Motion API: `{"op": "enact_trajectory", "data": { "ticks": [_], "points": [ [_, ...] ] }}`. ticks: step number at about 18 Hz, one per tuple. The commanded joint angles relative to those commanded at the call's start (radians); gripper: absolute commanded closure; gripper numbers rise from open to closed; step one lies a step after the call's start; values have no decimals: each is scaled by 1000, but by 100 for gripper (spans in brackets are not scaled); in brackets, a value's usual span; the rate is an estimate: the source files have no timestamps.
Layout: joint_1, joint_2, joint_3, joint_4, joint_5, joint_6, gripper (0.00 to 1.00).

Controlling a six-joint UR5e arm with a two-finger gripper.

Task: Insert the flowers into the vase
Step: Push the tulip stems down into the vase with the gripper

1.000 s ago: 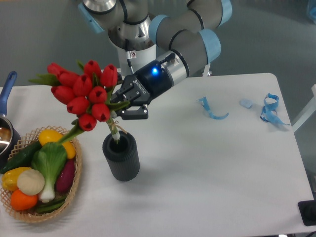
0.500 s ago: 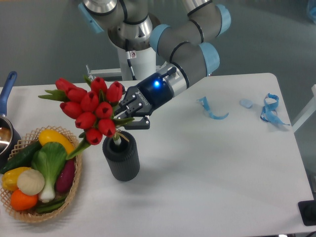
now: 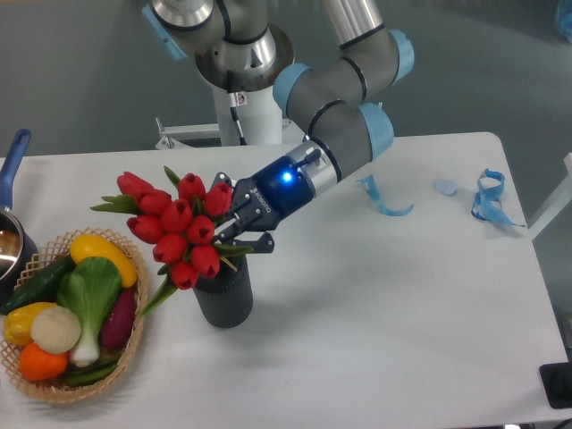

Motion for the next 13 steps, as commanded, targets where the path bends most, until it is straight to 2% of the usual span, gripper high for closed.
{"op": "enact_trajectory", "data": {
  "ticks": [6, 9, 12, 13],
  "points": [
    [3, -15, -26, 2, 6, 18, 85],
    [2, -28, -35, 0, 6, 48, 80],
    [2, -37, -34, 3, 6, 51, 69],
    [2, -38, -32, 3, 6, 51, 61]
  ]
}}
